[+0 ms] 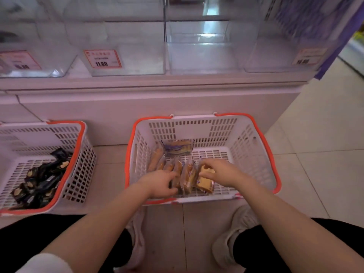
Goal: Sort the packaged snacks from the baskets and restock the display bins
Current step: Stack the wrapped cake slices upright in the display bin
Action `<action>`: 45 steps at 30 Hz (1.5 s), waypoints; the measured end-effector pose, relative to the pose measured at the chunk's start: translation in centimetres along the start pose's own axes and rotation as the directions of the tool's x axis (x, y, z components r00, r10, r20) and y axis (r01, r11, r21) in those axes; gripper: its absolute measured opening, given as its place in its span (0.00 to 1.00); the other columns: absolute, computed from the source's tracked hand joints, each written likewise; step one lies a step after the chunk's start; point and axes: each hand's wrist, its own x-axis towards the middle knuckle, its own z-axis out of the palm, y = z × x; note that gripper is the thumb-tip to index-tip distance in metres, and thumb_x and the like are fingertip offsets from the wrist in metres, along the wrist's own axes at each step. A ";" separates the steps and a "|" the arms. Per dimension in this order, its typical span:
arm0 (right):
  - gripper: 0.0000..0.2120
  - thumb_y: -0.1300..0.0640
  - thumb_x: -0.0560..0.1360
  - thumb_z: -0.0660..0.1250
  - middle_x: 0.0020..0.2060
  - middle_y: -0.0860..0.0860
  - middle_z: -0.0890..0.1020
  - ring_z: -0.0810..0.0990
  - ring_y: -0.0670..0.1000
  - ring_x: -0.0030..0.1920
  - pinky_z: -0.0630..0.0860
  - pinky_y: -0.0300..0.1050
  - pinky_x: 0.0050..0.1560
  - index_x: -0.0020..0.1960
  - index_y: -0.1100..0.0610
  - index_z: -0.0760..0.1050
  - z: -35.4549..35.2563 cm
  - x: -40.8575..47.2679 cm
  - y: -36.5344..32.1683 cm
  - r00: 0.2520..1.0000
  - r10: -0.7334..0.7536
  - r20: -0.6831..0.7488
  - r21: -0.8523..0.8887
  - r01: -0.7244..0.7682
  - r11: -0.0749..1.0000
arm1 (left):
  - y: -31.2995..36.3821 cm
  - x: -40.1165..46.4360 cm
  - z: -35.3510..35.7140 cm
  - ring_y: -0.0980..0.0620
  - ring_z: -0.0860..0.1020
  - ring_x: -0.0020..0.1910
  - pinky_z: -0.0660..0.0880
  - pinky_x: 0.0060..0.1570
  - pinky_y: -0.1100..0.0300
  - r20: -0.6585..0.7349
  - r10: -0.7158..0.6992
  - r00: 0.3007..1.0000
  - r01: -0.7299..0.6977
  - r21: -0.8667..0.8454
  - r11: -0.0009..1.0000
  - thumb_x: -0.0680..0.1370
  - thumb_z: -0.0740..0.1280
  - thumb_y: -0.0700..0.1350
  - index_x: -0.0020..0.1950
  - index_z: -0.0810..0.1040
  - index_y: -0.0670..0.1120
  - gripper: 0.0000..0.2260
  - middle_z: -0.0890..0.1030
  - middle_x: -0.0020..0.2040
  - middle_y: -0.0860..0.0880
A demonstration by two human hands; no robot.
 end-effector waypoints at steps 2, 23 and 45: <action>0.17 0.49 0.78 0.62 0.57 0.51 0.79 0.77 0.51 0.57 0.73 0.45 0.55 0.64 0.53 0.72 -4.0 1.8 -1.4 0.976 0.004 -0.216 0.109 0.020 0.994 | 0.1 1.8 -4.8 0.46 0.75 0.59 0.71 0.52 0.57 -0.154 0.017 0.988 -0.021 -0.030 0.999 0.76 0.62 0.52 0.68 0.68 0.49 0.20 0.76 0.62 0.46; 0.10 0.49 0.79 0.58 0.54 0.52 0.79 0.74 0.55 0.58 0.64 0.47 0.54 0.53 0.53 0.73 -25.2 11.6 0.4 0.734 0.002 -0.679 -0.374 -0.348 0.860 | -0.6 12.4 -28.7 0.41 0.78 0.51 0.64 0.37 0.55 -0.633 0.146 0.760 0.164 0.405 0.900 0.81 0.56 0.54 0.57 0.67 0.45 0.13 0.78 0.54 0.46; 0.13 0.67 0.65 0.73 0.45 0.59 0.82 0.81 0.61 0.46 0.78 0.52 0.46 0.49 0.63 0.80 -17.7 -0.6 -3.8 0.407 -0.304 -0.861 -0.356 -0.057 0.933 | 4.4 1.8 -21.7 0.42 0.80 0.42 0.76 0.39 0.55 -0.820 0.487 0.300 -0.158 0.461 0.873 0.67 0.68 0.36 0.46 0.81 0.40 0.09 0.81 0.43 0.43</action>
